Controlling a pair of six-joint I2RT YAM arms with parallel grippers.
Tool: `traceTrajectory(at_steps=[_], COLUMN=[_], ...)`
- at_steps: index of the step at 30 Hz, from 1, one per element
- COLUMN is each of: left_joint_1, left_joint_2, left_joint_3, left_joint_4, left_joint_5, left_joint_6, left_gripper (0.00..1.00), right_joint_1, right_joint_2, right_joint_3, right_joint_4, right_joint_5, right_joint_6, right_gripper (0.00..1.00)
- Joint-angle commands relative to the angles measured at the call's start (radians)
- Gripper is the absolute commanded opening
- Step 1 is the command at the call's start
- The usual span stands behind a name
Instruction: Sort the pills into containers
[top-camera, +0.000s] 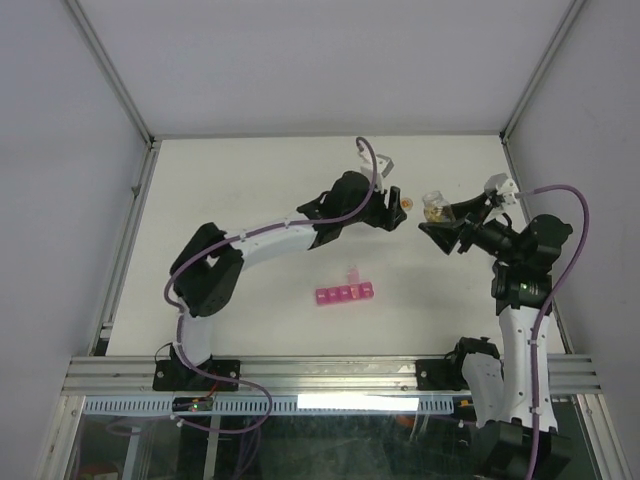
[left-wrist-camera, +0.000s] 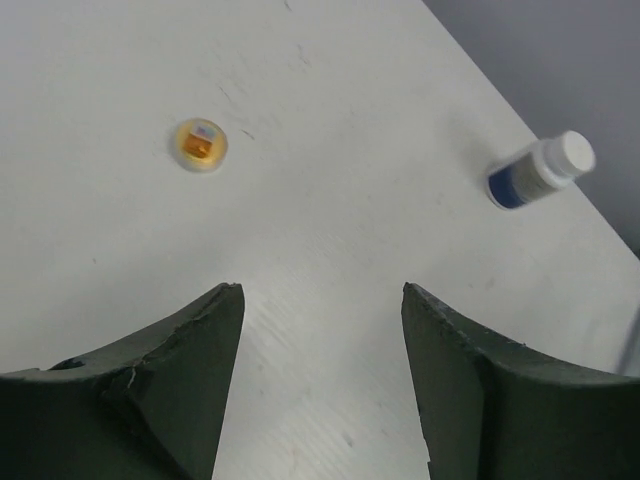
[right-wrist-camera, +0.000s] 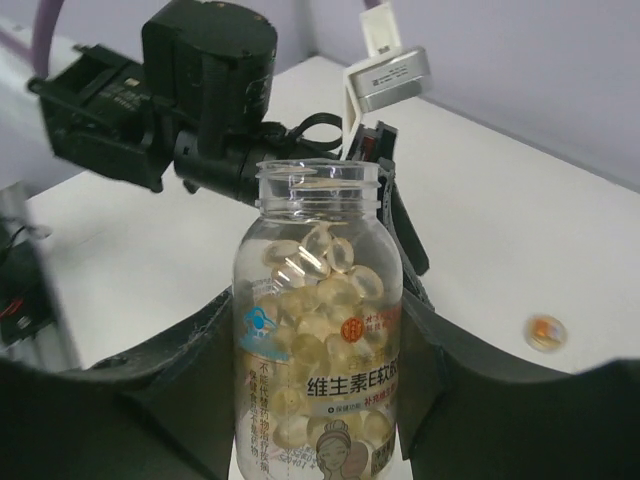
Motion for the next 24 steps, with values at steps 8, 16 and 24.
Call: traceTrajectory(at_steps=[8, 16, 24], left_joint_1=[0.048, 0.069, 0.074], left_joint_2=[0.576, 0.729, 0.799], left_joint_3=[0.894, 1.055, 1.087], left_joint_4=[-0.515, -0.455, -0.401], left_joint_5=[-0.079, -0.076, -0.053], left_joint_6=[0.140, 0.106, 0.001], left_gripper=[0.74, 0.85, 0.73], right_joint_1=[-0.085, -0.095, -0.107], right_joint_2=[-0.038, -0.033, -0.034], right_joint_3=[0.030, 0.021, 0.014], right_joint_4=[-0.019, -0.002, 0.013], right_joint_5=[0.335, 0.326, 0.311], right_joint_6=[0.092, 0.106, 0.122], right_gripper=[0.00, 0.00, 0.00])
